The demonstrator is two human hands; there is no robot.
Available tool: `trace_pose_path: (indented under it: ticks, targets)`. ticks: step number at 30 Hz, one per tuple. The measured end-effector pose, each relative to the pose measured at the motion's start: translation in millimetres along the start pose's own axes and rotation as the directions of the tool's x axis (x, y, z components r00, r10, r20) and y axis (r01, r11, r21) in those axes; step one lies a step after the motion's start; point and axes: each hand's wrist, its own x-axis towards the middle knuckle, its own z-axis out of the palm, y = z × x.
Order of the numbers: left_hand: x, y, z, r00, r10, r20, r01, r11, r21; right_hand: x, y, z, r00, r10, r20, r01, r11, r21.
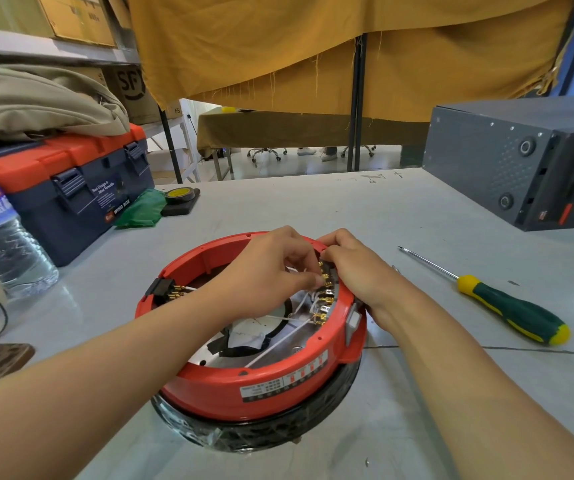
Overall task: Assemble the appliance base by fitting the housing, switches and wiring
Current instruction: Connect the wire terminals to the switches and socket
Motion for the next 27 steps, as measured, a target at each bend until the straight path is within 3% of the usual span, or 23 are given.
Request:
trace_pose_path:
  ticks: [18, 27]
  targets:
    - [6.3, 1.3, 0.9, 1.0, 0.004, 0.007, -0.004, 1.0, -0.026, 0.8, 0.9, -0.8, 1.0, 0.018, 0.021, -0.018, 0.999, 0.042]
    - [6.7, 0.7, -2.9, 0.996, -0.086, -0.005, 0.086, 0.993, -0.084, -2.4, -4.0, -14.0, 0.998, -0.04, 0.058, 0.042, 0.999, -0.026]
